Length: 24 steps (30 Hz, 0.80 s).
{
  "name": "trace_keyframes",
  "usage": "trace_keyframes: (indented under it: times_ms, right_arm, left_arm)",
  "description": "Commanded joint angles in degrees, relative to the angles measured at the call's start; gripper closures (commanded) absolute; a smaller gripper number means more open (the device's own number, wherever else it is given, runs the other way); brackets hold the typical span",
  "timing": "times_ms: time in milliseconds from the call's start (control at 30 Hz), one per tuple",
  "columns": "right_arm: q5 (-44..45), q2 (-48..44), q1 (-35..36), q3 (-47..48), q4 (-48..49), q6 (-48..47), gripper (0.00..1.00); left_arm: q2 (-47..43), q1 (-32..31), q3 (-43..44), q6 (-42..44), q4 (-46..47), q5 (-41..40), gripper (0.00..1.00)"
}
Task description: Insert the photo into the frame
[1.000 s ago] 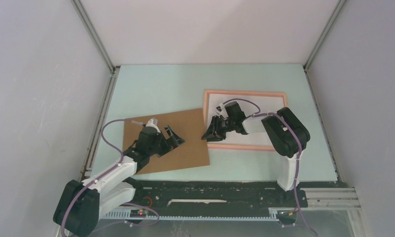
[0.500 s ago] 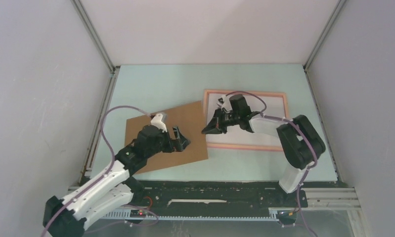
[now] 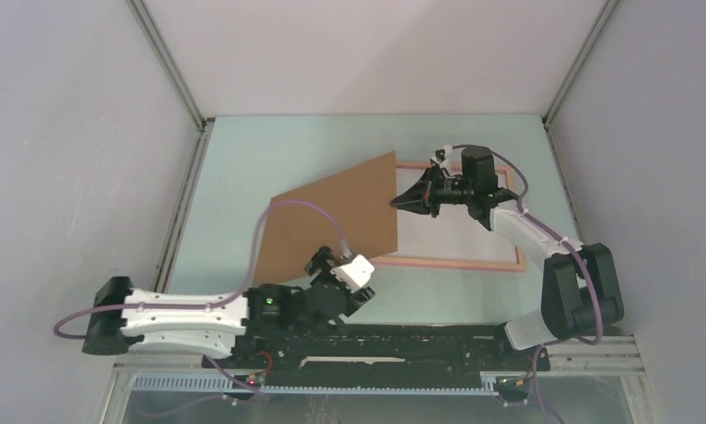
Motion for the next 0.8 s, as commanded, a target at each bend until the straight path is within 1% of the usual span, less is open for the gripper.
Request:
trace_keyframes:
  times_ms: [0, 33, 100, 133, 200, 233, 400, 567, 667, 733, 767]
  right_arm:
    - [-3.4, -4.5, -1.8, 1.2, 0.5, 5.9, 1.00]
    - [-3.8, -5.3, -2.0, 1.2, 0.4, 6.2, 1.00]
    - [-3.6, -6.6, -2.4, 1.1, -0.4, 6.0, 1.00]
    - [-3.4, -7.1, -2.5, 1.2, -0.7, 6.0, 1.00]
    - [-4.0, -7.6, -2.5, 1.2, -0.7, 6.1, 1.00]
    - [-4.4, -7.8, -2.6, 1.2, -0.7, 6.2, 1.00]
    - [-4.3, -9.9, -2.6, 1.2, -3.4, 5.6, 1.00]
    - [-4.0, -12.2, -2.5, 1.2, -1.7, 6.1, 1.00]
    - [-4.9, -12.8, -2.4, 1.2, 2.7, 7.9, 1.00]
    - [-4.9, -13.0, -2.5, 1.9, 3.5, 7.8, 1.00]
    - [-4.8, -13.0, -2.6, 3.0, 2.5, 6.6, 0.94]
  left_arm:
    - [8.8, -2.8, 4.5, 4.8, 0.3, -19.4, 0.00]
    - [11.8, -2.7, 6.4, 3.4, -1.9, -23.5, 0.00]
    - [14.5, -2.2, 8.3, 1.6, -5.1, -29.2, 0.02]
    - [14.8, -1.7, 8.7, 0.4, -5.9, -30.5, 0.03]
    - [14.4, -0.7, 8.7, -0.7, -5.7, -30.6, 0.05]
    - [13.8, -0.2, 8.4, -0.4, -5.0, -30.1, 0.09]
    - [11.9, 1.9, 7.5, 3.5, -2.5, -27.4, 0.31]
    - [9.8, 2.2, 7.6, 8.1, -0.9, -27.7, 0.54]
    - [7.4, 2.2, 8.6, 12.2, 0.1, -28.0, 0.75]
    - [5.2, 2.3, 9.3, 14.7, 1.6, -28.3, 0.88]
    - [4.2, 2.4, 10.0, 15.7, 2.1, -28.3, 0.96]
